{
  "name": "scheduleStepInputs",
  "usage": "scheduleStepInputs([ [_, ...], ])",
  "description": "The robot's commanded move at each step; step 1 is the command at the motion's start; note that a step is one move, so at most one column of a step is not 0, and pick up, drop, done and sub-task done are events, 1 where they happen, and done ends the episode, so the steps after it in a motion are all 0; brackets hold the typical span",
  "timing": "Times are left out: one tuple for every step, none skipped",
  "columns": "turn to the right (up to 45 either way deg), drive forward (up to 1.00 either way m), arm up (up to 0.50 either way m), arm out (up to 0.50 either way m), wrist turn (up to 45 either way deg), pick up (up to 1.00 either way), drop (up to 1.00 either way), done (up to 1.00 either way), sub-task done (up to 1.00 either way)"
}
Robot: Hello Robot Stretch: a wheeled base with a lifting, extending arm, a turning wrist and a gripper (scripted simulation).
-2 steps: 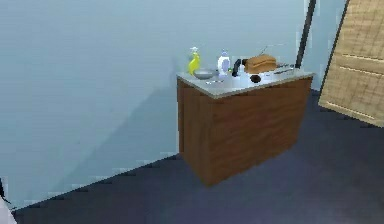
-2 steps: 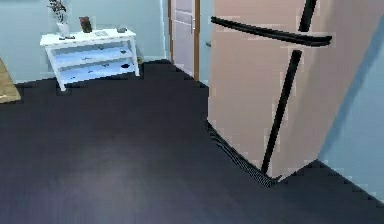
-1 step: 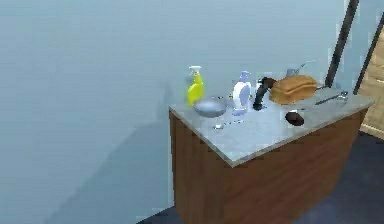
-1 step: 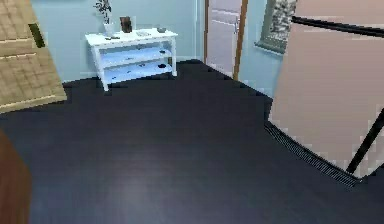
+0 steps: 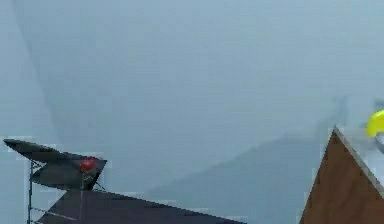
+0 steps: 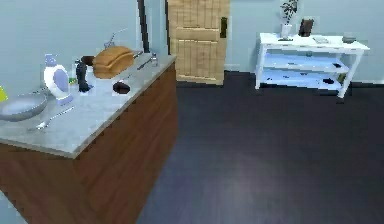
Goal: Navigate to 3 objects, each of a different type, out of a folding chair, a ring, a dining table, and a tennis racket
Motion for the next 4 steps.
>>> scheduleStepInputs([
  [-39.0, 0.00, 0.00, 0.00, 0.0, 0.00, 0.00, 0.00, 0.00],
  [0.0, 0.00, 0.00, 0.00, 0.0, 0.00, 0.00, 0.00, 1.00],
  [45.0, 0.00, 0.00, 0.00, 0.0, 0.00, 0.00, 0.00, 0.00],
  [45.0, 0.00, 0.00, 0.00, 0.0, 0.00, 0.00, 0.00, 0.00],
])
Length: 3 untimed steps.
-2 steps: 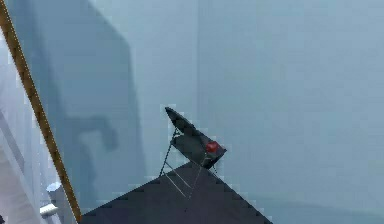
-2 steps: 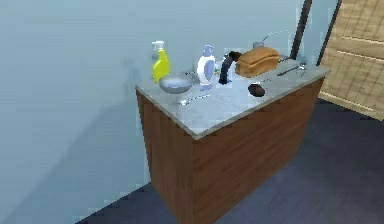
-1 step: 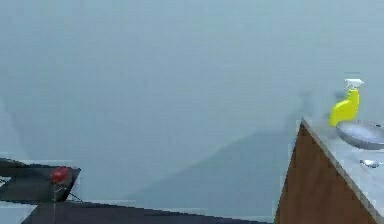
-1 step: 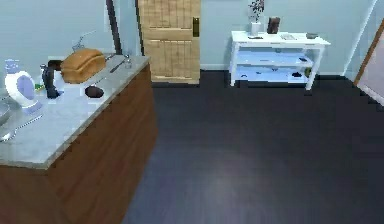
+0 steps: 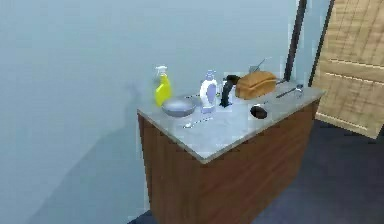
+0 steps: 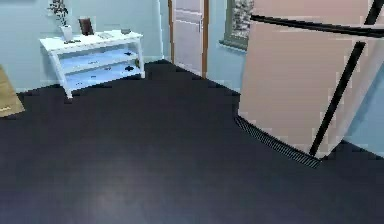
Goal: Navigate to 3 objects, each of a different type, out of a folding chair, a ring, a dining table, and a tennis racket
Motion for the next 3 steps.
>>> scheduleStepInputs([
  [45.0, 0.00, 0.00, 0.00, 0.0, 0.00, 0.00, 0.00, 0.00],
  [9.0, 0.00, 0.00, 0.00, 0.0, 0.00, 0.00, 0.00, 0.00],
  [0.0, 1.00, 0.00, 0.00, 0.0, 0.00, 0.00, 0.00, 0.00],
])
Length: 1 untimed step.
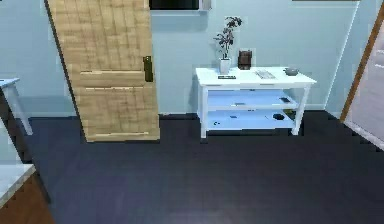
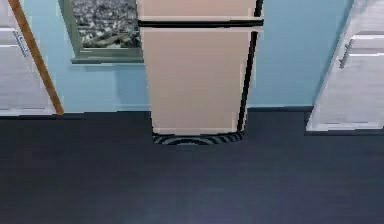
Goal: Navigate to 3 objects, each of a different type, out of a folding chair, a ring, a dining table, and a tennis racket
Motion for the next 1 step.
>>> scheduleStepInputs([
  [0.0, 0.95, 0.00, 0.00, 0.0, 0.00, 0.00, 0.00, 0.00],
])
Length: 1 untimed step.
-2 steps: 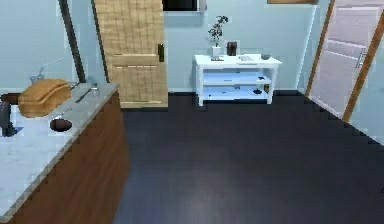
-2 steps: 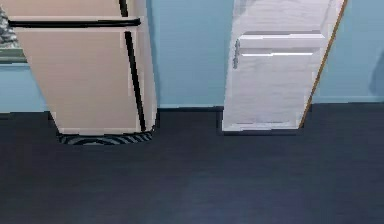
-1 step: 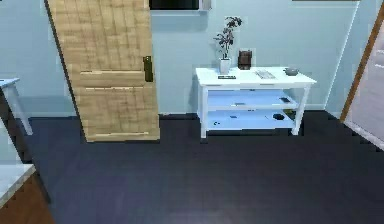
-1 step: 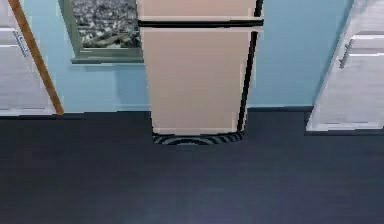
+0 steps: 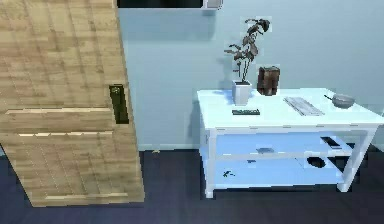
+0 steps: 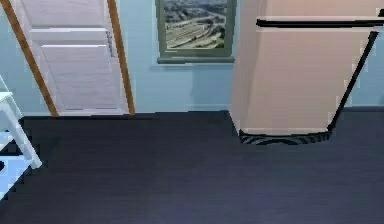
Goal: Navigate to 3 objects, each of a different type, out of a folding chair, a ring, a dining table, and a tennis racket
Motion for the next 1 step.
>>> scheduleStepInputs([
  [-12.0, 0.00, 0.00, 0.00, 0.0, 0.00, 0.00, 0.00, 0.00],
])
